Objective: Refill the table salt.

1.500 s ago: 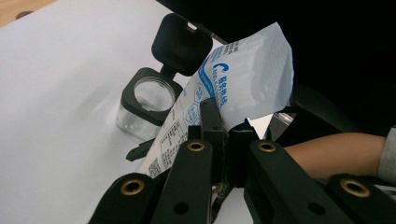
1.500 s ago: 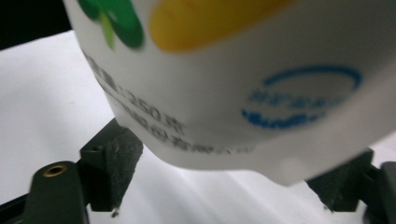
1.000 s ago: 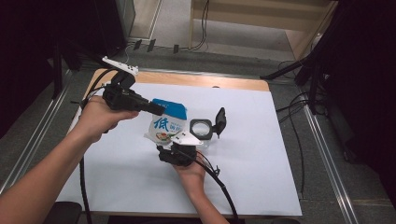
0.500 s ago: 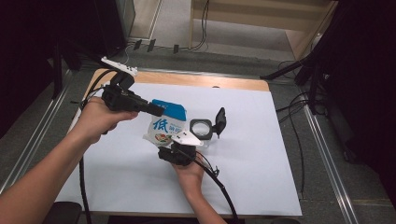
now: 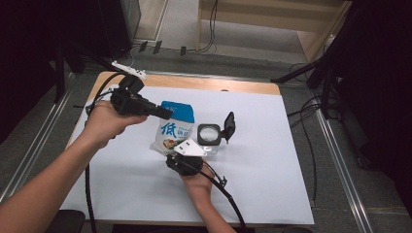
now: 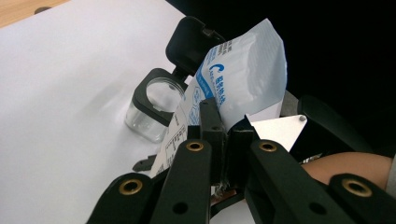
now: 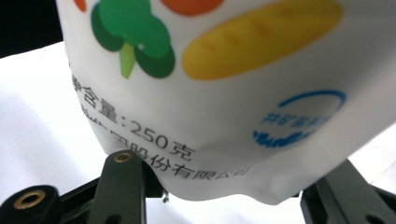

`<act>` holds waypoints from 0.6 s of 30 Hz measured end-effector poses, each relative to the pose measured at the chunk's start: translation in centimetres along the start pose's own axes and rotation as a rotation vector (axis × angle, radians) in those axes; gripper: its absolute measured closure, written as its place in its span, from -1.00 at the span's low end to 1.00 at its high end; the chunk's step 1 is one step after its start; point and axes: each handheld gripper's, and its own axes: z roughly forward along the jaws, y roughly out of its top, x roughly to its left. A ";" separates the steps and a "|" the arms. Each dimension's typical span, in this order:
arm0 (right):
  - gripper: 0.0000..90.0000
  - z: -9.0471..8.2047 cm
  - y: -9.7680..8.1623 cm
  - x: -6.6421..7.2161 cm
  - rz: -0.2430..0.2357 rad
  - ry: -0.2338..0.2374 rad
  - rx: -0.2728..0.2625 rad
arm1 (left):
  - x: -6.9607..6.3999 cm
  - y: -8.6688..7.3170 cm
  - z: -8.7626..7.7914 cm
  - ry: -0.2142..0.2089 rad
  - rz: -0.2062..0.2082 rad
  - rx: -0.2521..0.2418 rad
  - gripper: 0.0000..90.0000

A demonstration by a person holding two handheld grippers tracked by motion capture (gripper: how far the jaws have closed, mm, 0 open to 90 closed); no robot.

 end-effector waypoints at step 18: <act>0.16 -0.2 0.0 -0.4 0.035 0.082 0.022 | 0.9 -1.1 1.0 0.047 0.011 0.016 1.00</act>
